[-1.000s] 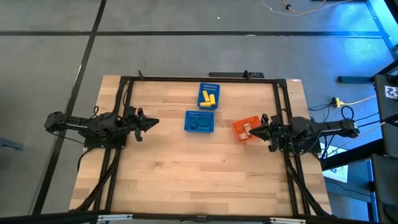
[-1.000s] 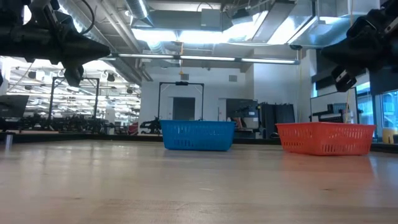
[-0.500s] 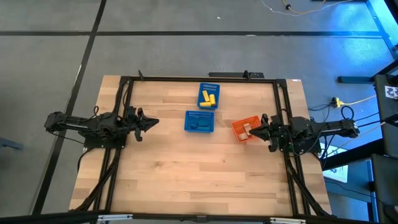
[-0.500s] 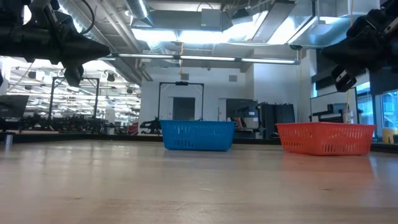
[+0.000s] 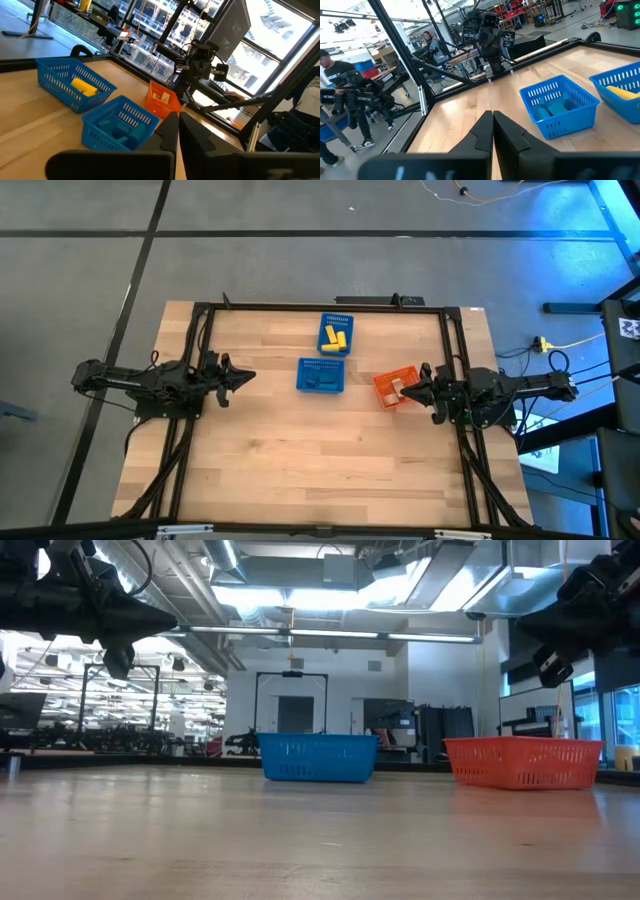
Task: Sort & place blocks by color
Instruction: Return to Home Position
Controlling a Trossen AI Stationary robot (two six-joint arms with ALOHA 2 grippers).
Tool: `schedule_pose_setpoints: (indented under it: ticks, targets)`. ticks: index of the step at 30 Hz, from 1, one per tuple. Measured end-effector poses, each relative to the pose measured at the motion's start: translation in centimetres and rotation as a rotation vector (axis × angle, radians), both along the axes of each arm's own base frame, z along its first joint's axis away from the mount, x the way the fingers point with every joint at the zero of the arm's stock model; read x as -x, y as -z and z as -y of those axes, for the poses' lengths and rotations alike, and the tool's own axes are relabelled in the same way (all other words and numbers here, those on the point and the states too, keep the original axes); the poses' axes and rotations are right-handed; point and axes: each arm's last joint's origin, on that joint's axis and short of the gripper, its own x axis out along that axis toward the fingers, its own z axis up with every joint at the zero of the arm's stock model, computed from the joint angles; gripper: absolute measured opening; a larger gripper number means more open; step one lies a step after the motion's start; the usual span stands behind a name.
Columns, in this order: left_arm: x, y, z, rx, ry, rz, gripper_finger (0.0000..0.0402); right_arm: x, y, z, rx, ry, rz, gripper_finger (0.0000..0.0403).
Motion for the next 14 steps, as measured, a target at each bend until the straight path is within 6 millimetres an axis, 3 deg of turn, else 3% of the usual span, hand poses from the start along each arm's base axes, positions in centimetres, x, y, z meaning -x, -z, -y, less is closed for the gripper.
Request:
schedule_pose_setpoints:
  ticks: [14]
  targets:
    - [0.00,0.00,0.00,0.000,0.000,0.000,0.0027,0.00,0.00,0.00,0.000,0.000,0.000,0.0014]
